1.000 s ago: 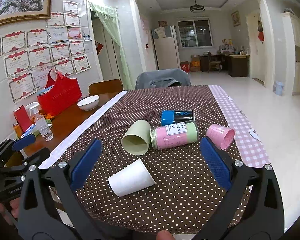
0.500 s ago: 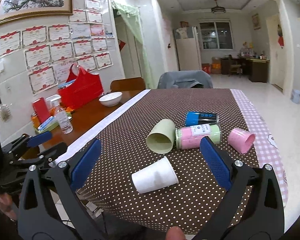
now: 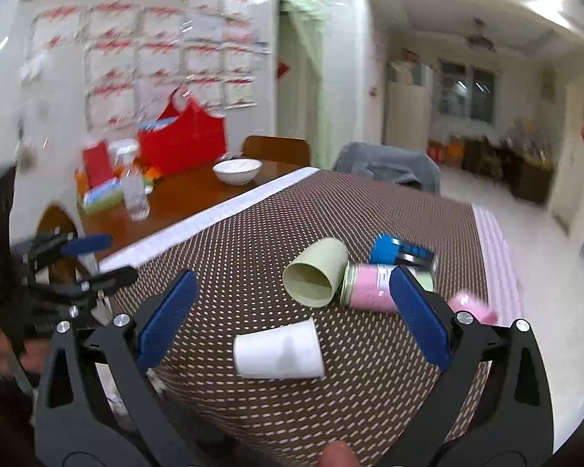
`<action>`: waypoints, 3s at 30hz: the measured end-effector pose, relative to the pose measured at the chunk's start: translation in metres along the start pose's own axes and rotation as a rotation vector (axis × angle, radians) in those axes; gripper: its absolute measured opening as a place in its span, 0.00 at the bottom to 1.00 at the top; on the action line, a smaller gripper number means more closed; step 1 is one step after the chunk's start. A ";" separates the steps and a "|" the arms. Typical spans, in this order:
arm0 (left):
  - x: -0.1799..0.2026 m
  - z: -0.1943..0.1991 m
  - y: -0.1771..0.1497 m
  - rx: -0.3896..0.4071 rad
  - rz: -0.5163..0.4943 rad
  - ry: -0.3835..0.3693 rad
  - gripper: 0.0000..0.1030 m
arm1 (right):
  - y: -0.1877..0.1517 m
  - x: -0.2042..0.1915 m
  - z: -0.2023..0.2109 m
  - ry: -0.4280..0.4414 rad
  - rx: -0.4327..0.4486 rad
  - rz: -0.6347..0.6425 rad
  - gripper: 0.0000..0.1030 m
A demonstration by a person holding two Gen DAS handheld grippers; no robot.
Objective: Flip cup upside down
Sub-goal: 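Withdraw the left gripper while moving the right gripper toward the white cup, then close the right gripper around the white cup's body, then lift the white cup with the right gripper and rotate it rim-down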
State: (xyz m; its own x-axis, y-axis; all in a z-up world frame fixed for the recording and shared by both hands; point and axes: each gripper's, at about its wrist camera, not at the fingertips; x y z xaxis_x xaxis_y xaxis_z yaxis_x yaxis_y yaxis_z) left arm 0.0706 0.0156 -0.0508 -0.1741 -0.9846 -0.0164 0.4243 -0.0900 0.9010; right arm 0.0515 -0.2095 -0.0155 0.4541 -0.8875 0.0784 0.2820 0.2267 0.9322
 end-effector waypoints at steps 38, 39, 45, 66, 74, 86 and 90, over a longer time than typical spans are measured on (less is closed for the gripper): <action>-0.034 -0.109 -0.032 -0.259 0.107 -0.015 0.68 | -0.072 -0.078 -0.164 0.584 -0.919 1.157 0.91; -0.035 -0.110 -0.033 -0.263 0.110 -0.015 0.68 | -0.076 -0.080 -0.165 0.594 -0.931 1.165 0.89; -0.037 -0.110 -0.041 -0.278 0.119 -0.020 0.68 | -0.088 -0.091 -0.173 0.602 -0.975 1.190 0.62; -0.036 -0.065 -0.024 -0.159 0.079 -0.039 0.68 | -0.010 0.008 -0.140 0.421 -0.671 0.246 0.57; -0.026 -0.048 -0.003 -0.093 0.067 -0.049 0.68 | -0.003 0.034 -0.091 0.343 -0.365 -0.145 0.57; -0.035 -0.063 0.034 -0.018 0.098 -0.024 0.68 | -0.024 0.043 -0.058 -0.015 0.055 -0.394 0.58; -0.039 -0.080 0.042 -0.021 0.108 -0.045 0.68 | -0.026 0.036 -0.058 -0.120 0.090 -0.403 0.58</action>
State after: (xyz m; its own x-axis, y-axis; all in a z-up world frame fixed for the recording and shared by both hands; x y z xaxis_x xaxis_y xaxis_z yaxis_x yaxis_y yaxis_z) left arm 0.1662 0.0386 -0.0468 -0.1660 -0.9810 0.1002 0.4613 0.0126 0.8872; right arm 0.1094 -0.2237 -0.0571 0.2196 -0.9395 -0.2628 0.3397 -0.1789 0.9234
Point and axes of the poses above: each gripper's, at about its wrist camera, not at the fingertips, and z roughly against the way its jaws point, x to its right, y to its top, and after that the axes turned 3 degrees about x, right-handed
